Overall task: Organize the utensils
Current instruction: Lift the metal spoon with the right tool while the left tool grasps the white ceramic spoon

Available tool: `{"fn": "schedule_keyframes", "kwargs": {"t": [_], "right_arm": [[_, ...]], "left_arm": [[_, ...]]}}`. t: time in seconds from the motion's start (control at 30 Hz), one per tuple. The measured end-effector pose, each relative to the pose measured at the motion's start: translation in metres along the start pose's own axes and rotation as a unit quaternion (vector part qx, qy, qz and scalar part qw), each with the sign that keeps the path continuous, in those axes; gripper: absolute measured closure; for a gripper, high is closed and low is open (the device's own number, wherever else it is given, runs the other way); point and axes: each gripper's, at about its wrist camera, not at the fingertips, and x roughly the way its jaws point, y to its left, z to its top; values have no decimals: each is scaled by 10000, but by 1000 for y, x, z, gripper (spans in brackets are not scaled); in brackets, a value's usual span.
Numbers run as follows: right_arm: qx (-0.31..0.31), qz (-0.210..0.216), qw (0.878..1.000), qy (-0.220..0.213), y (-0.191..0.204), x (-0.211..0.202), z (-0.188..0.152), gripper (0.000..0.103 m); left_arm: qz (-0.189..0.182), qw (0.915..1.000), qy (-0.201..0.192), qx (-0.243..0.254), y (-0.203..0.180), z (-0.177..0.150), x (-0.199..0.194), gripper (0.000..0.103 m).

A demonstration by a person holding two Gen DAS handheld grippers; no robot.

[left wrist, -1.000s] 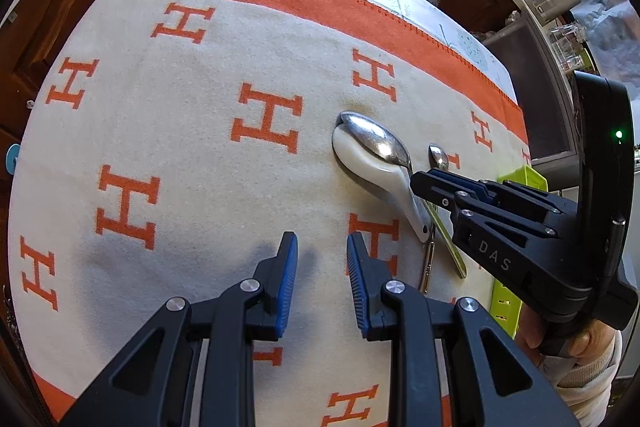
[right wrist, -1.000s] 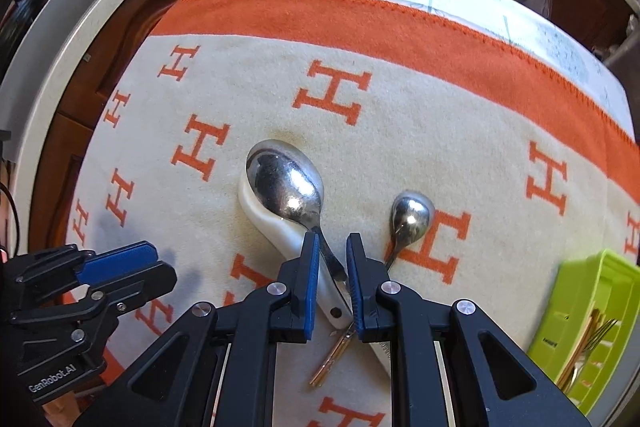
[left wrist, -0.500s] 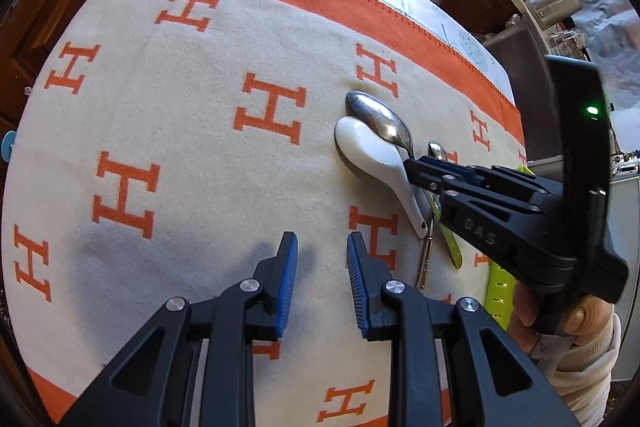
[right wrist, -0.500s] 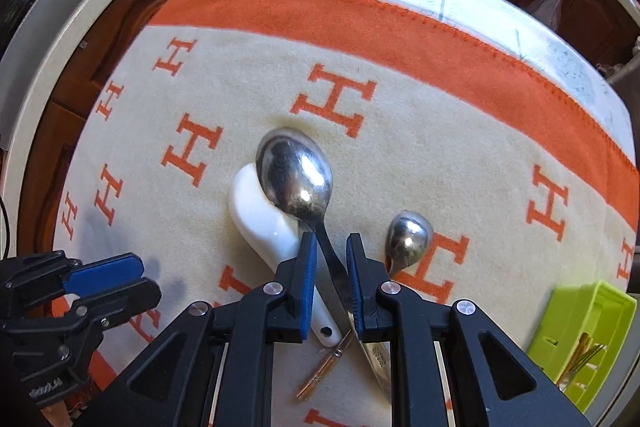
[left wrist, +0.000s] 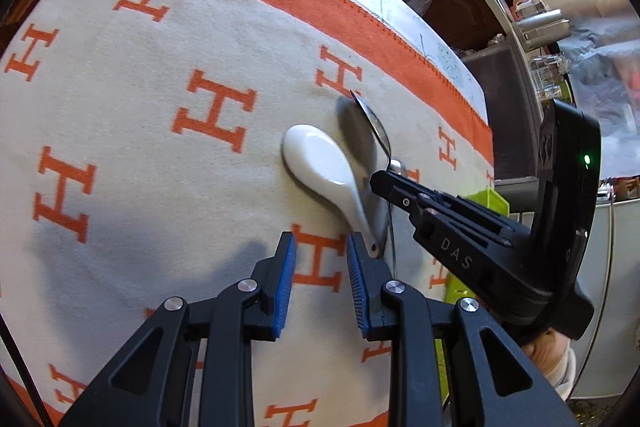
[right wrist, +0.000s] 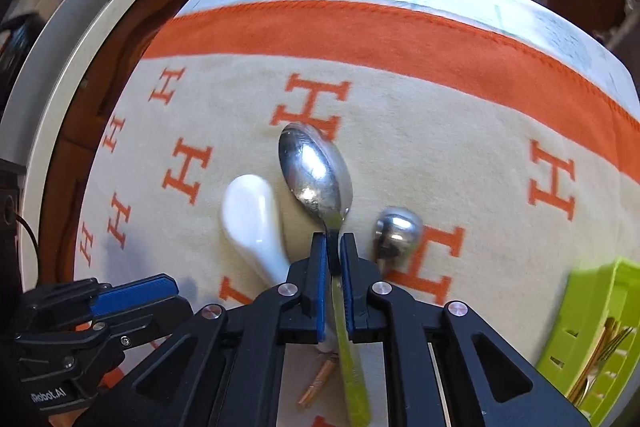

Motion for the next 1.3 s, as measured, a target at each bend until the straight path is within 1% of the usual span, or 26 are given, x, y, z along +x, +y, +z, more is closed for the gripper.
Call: {"fn": "schedule_keyframes", "kwargs": {"t": [0.1,0.23,0.3,0.47,0.57,0.8,0.9,0.93,0.97,1.0,1.1,1.2,1.3], "right_arm": [[128,-13,9998,-150,-8,-7,-4,98],[272,142,9992,-247,-20,-19,-12,100],[347,155,9988,-301,-25,-26,-18,100],[534,318,9970,-472,-39,-42,-34,100],[679,430,9951,-569,-50,-53,-43,100],[903,607,9910,-783,-75,-76,-67,100],[1013,682,9888,-857,-88,-83,-77,100],[1058,708,9880,-876,-93,-85,-81,100],[1112,723,9871,-895,-97,-87,-86,100],[1155,741,9863,-913,-101,-89,-90,100],[1255,783,9843,-967,-110,-94,-100,100],[1401,856,9806,-1067,-117,-102,-112,100],[1576,958,9755,-1201,-127,-117,-126,100]], "left_arm": [[-93,9999,-18,-83,-6,5,9,80],[-207,9994,-112,-266,-13,9,20,80],[-234,9990,-139,-344,-18,11,28,80],[-151,9983,-147,-539,-29,12,49,80],[-88,9980,-78,-624,-33,11,62,80],[-27,9961,-460,-747,-45,15,73,80],[94,9953,-655,-703,-48,17,74,80],[188,9948,-728,-682,-51,18,75,80],[257,9942,-788,-678,-51,19,75,89],[361,9935,-834,-686,-51,19,76,93],[388,9918,-986,-708,-53,20,76,94],[621,9922,-1016,-368,-65,19,75,99],[549,9936,-972,-165,-71,16,68,100]]}}
